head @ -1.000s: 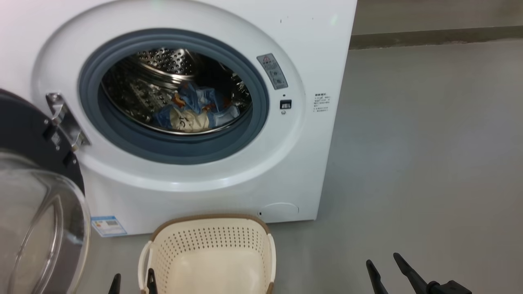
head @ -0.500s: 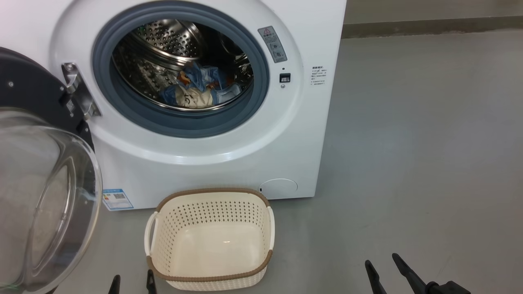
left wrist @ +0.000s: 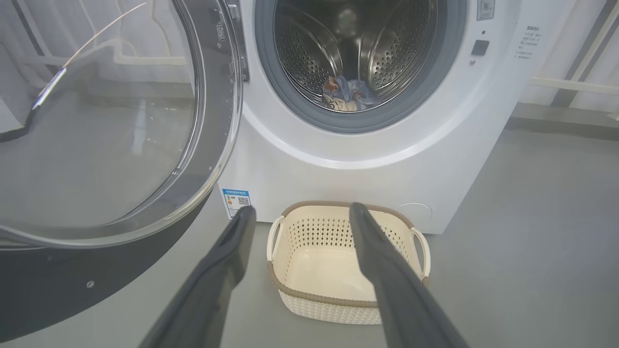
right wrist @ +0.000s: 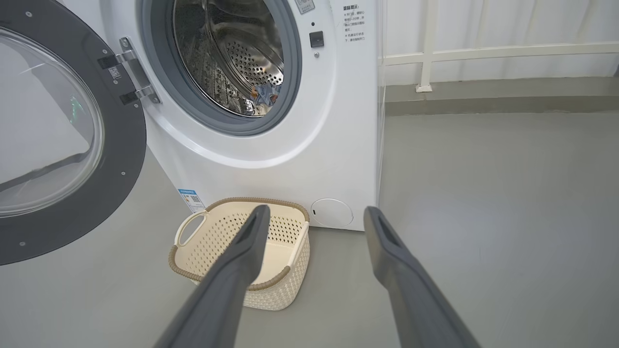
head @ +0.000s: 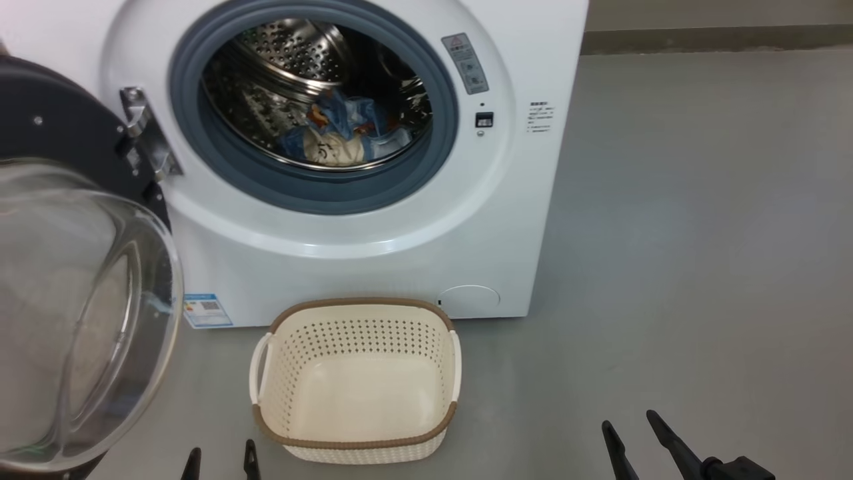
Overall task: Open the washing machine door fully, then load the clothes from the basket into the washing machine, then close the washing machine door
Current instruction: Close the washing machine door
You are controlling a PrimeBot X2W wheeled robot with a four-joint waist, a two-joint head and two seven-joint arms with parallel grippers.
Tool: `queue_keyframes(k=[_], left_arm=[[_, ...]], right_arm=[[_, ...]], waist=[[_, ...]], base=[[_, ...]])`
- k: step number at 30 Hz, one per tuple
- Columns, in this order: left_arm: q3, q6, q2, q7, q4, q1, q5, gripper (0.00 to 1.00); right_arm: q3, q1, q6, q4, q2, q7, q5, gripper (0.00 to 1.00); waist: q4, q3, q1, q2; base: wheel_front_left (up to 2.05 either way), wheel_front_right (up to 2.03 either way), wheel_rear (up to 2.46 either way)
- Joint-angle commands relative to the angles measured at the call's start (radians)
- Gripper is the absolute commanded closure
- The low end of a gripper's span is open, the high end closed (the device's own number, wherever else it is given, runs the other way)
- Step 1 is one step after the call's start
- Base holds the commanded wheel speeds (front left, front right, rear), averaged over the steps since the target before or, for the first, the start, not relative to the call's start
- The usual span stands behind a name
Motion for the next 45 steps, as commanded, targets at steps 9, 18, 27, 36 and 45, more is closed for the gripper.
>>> queue_keyframes(k=[9,18,27,36,45], left_arm=[[0.052,0.018,0.008,-0.006,-0.044,-0.020,0.016,0.00],[0.048,0.028,0.008,-0.006,-0.052,0.008,0.012,0.00],[0.061,0.032,0.008,-0.006,-0.068,0.015,0.015,0.00],[0.077,0.061,0.008,-0.006,-0.104,0.028,-0.009,0.00],[0.154,0.055,0.008,-0.006,-0.094,0.033,-0.258,1.00]], right_arm=[[0.047,-0.045,0.002,-0.024,-0.022,-0.005,-0.005,0.00],[0.070,-0.051,0.002,-0.018,-0.029,-0.005,0.001,0.00],[0.092,-0.061,0.002,-0.014,-0.035,-0.005,0.003,0.00],[0.155,-0.126,0.002,0.018,-0.052,-0.005,0.020,0.00],[0.171,-0.132,0.002,0.029,-0.054,-0.005,0.029,0.00]], waist=[[0.182,-0.009,0.0000,0.0000],[0.367,-0.032,0.0000,0.0000],[0.468,-0.030,0.0000,0.0000],[0.485,-0.008,0.0000,0.0000],[0.486,-0.007,0.0000,0.0000]], base=[[0.00,0.00,0.00],[0.00,0.00,0.00],[0.00,0.00,0.00],[0.00,0.00,0.00],[0.00,0.00,0.00]])
